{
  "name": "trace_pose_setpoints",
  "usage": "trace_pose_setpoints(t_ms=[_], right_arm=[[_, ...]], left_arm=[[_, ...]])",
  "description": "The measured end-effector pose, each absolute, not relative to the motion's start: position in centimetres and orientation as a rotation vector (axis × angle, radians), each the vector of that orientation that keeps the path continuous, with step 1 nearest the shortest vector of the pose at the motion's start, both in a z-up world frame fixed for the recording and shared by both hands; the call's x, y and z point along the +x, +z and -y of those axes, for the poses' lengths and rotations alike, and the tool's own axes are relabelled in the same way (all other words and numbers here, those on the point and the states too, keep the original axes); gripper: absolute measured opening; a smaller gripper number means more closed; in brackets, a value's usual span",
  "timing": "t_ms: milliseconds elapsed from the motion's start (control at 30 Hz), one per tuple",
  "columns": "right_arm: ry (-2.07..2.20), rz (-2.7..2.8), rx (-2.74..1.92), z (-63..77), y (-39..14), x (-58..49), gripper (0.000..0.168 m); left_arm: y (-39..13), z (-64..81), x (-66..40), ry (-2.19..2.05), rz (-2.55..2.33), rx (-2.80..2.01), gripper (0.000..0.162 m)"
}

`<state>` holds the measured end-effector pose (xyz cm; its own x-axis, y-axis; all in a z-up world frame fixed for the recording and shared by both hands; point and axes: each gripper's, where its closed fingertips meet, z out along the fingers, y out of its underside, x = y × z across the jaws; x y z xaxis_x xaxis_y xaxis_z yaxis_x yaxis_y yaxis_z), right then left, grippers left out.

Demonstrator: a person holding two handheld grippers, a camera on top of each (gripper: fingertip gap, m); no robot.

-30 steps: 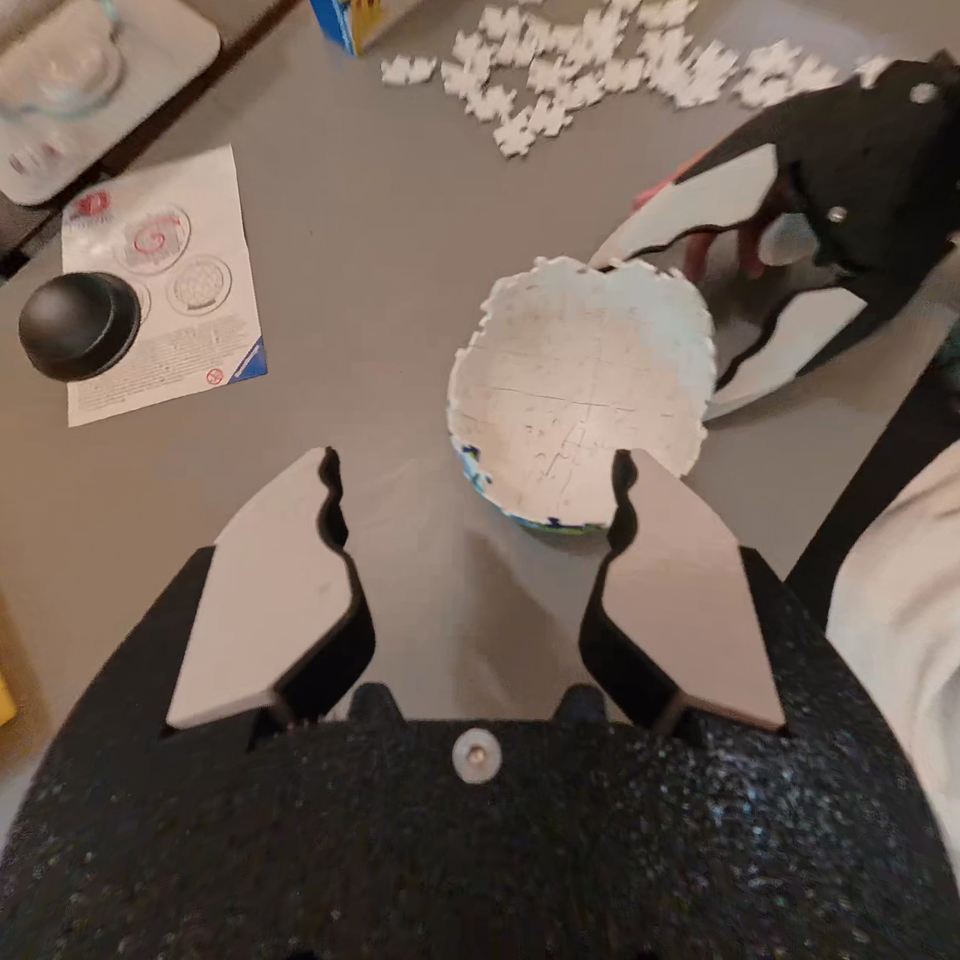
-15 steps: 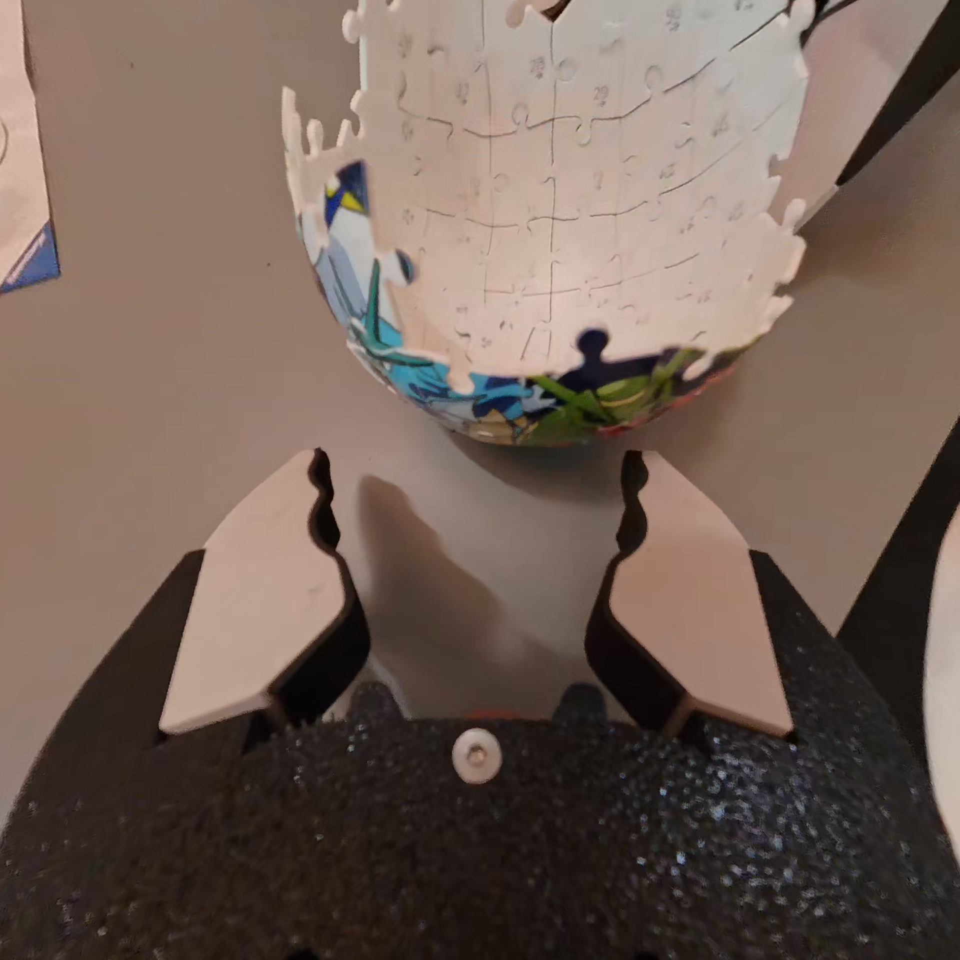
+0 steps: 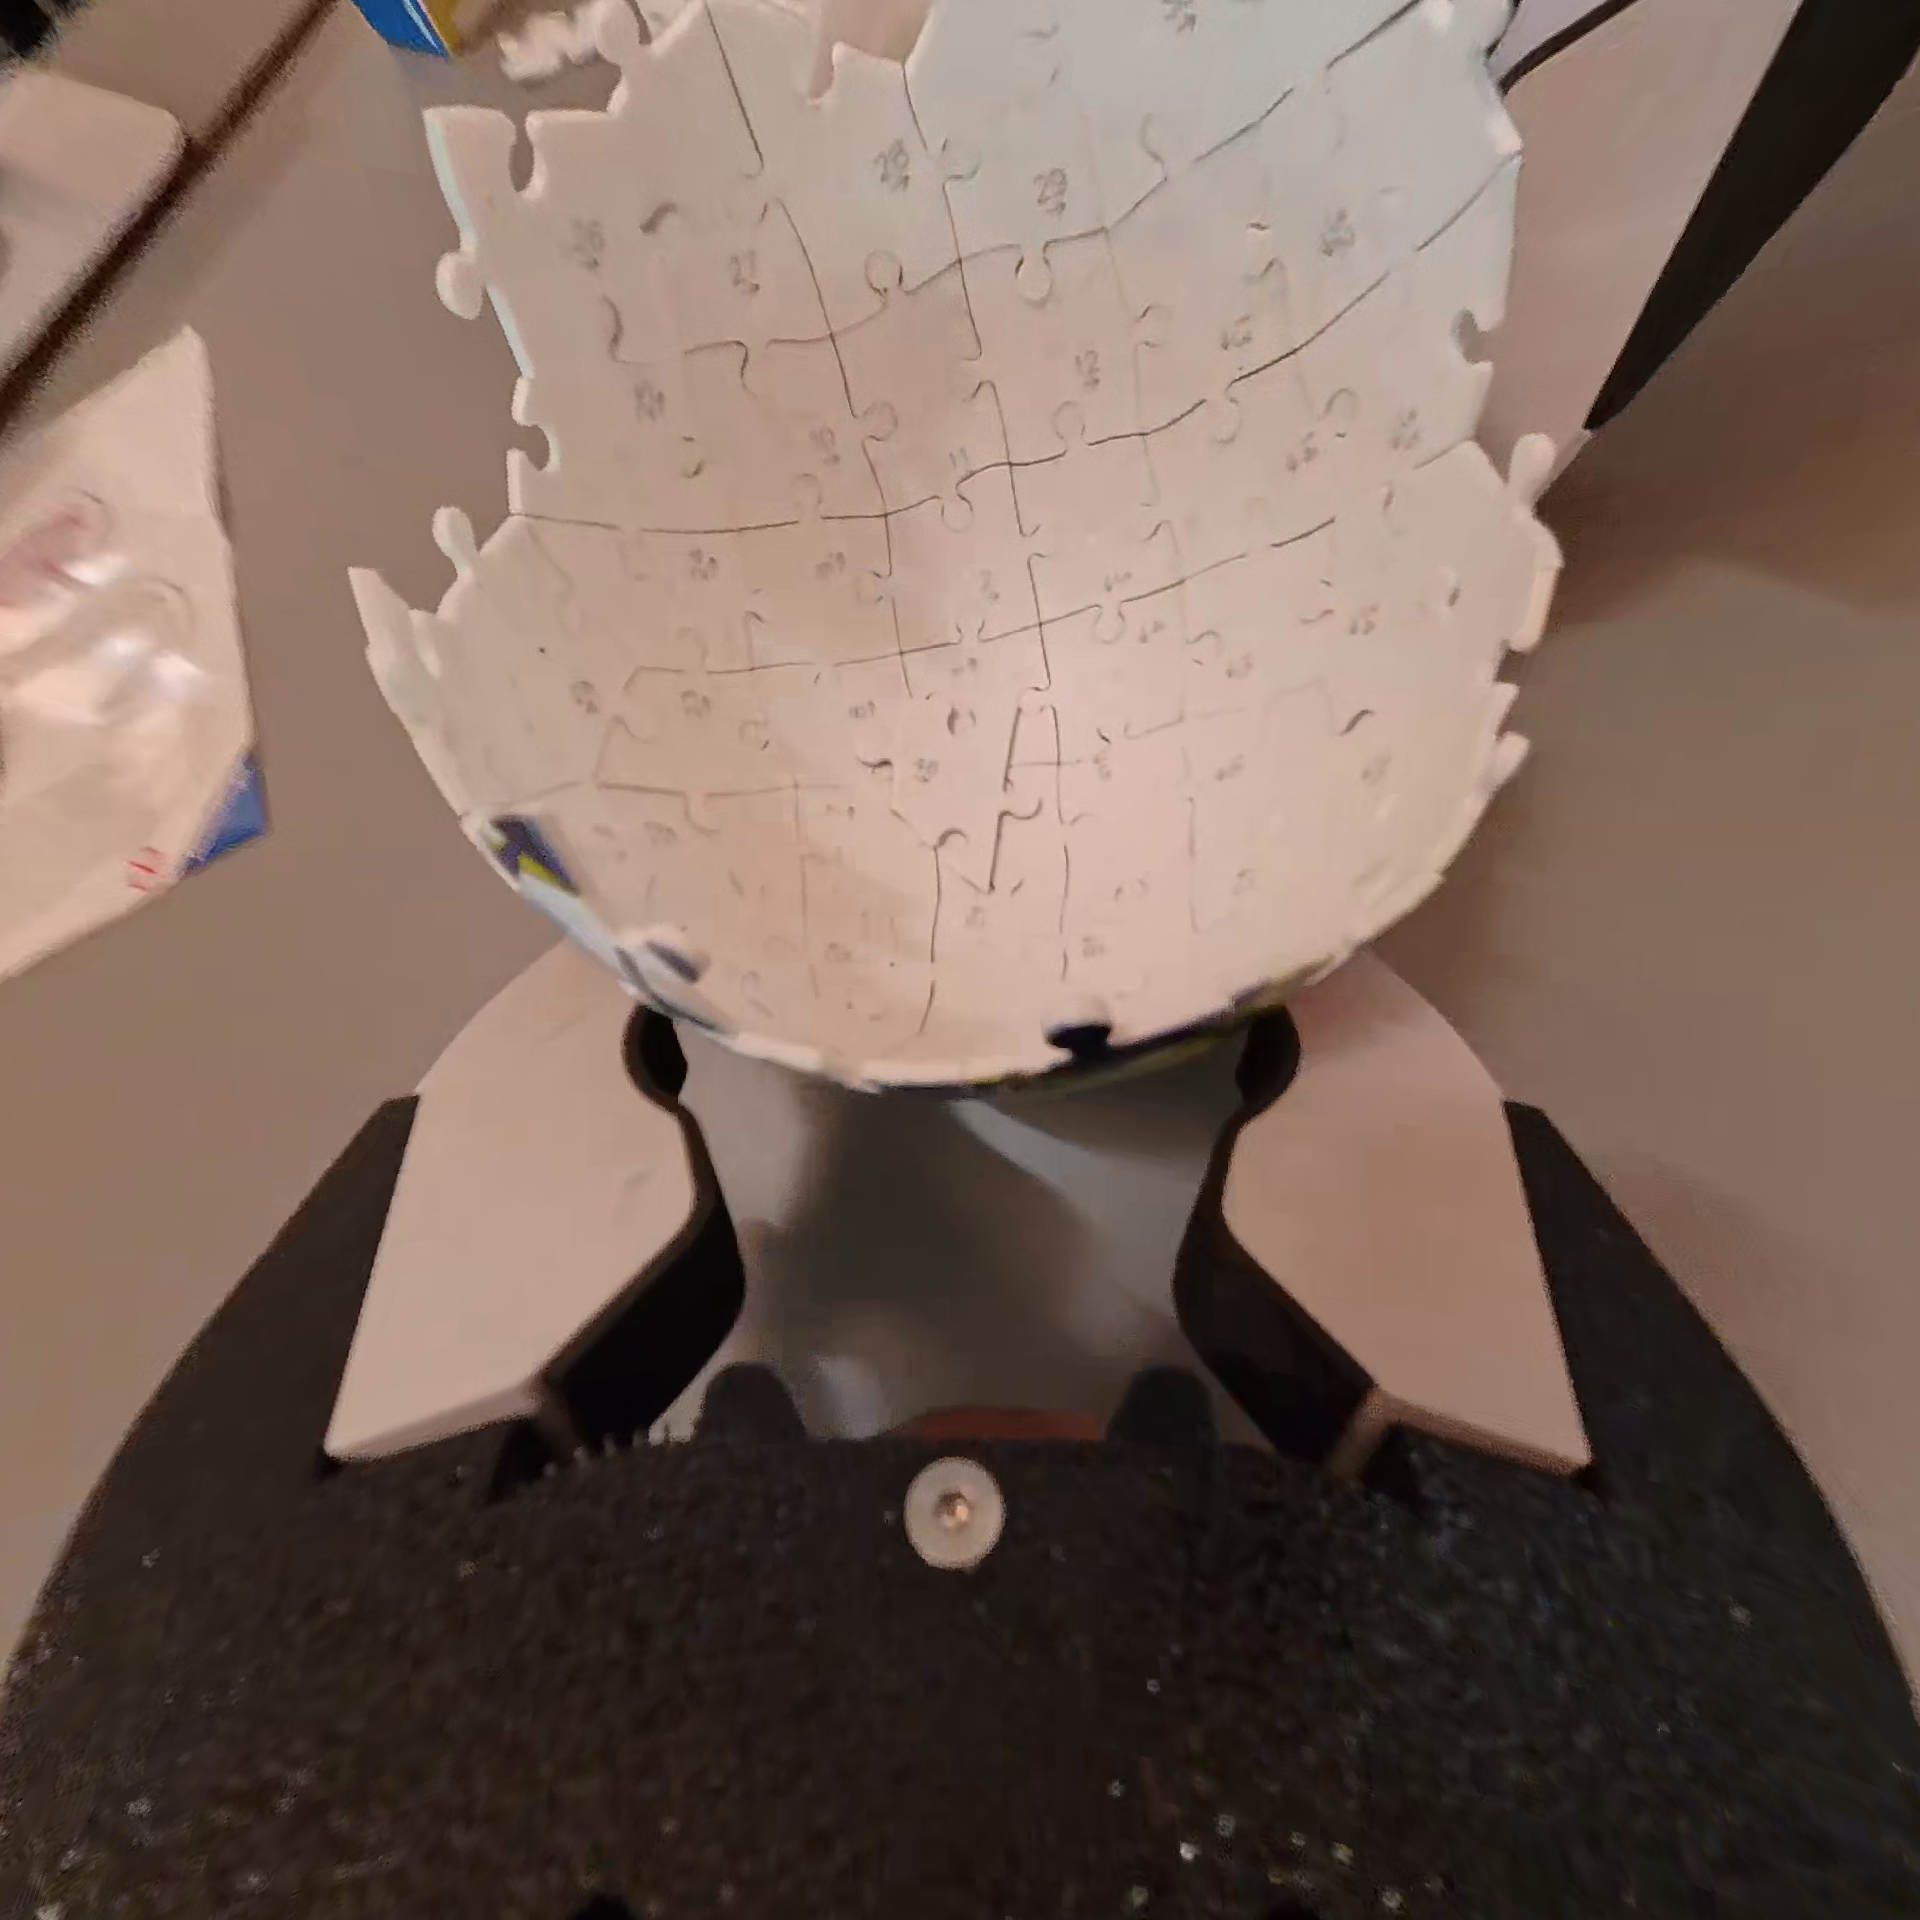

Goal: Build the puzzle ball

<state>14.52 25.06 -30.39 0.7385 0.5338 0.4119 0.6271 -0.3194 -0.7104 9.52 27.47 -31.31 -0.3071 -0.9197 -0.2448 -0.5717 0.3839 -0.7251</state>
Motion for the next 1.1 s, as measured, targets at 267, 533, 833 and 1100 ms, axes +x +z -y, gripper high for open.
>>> trace_pose_setpoints(t_ms=[267,533,833,1100], right_arm=[[-0.764,0.974,-1.690,-26.7,-27.1,17.9,0.096],[-1.104,0.927,-1.529,-27.2,-25.1,19.3,0.094],[-1.451,0.823,-1.295,-26.3,-21.0,20.5,0.094],[-1.480,0.845,-1.315,-26.2,-21.5,21.0,0.086]], left_arm=[[-27.7,-31.0,11.8,-0.178,-1.853,-0.816,0.106],[-24.8,-32.6,13.0,0.112,-1.668,-0.550,0.106],[-19.5,-31.8,13.8,0.337,-1.414,-0.257,0.106],[-20.0,-31.9,14.1,0.358,-1.405,-0.232,0.106]])
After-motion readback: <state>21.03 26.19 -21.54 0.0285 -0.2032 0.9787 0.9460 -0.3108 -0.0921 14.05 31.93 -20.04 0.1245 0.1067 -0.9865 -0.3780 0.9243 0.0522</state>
